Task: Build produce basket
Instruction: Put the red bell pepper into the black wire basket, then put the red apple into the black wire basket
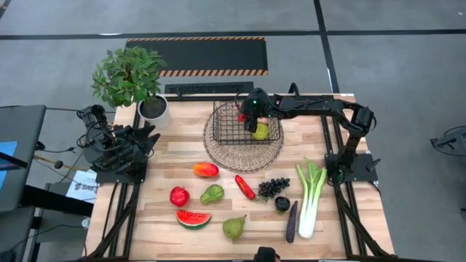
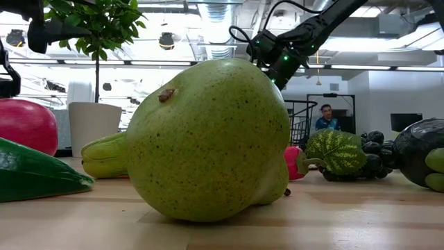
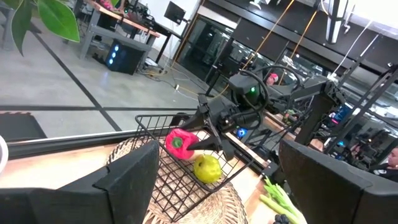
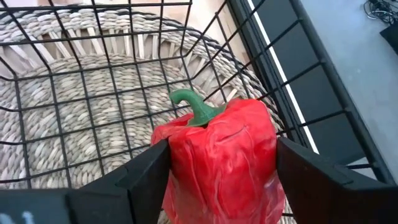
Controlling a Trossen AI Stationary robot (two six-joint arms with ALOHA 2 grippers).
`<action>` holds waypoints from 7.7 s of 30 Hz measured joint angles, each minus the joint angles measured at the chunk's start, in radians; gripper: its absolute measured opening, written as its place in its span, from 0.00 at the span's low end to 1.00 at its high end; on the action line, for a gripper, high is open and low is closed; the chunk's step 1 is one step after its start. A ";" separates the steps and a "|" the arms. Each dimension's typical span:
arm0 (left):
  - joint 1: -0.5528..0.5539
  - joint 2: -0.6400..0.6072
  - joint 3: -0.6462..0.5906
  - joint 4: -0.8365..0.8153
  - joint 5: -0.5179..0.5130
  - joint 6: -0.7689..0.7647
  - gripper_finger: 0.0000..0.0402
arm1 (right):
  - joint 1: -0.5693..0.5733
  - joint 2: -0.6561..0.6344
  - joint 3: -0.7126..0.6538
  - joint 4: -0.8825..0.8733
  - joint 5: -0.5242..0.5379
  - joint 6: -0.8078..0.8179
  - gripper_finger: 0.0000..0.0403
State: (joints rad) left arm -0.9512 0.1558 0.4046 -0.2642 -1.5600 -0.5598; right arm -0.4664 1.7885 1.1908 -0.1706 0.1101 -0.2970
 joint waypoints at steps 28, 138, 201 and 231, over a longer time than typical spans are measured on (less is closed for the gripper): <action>0.000 0.000 0.000 0.000 0.013 -0.001 0.79 | 0.016 0.000 0.068 -0.105 0.077 0.001 0.94; 0.000 0.001 0.000 -0.131 0.329 -0.039 0.79 | 0.665 0.967 1.165 0.041 0.006 0.539 0.88; 0.000 0.001 0.000 -0.146 0.354 -0.100 0.78 | 0.797 0.225 1.141 0.445 0.949 -0.539 0.81; 0.000 0.001 0.000 -0.250 0.372 -0.144 0.79 | 0.247 0.570 1.141 -0.699 0.458 0.774 0.81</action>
State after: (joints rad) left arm -0.9512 0.1570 0.4045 -0.5143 -1.1878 -0.7040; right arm -0.2191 2.3584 2.3314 -0.8698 0.5677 0.4774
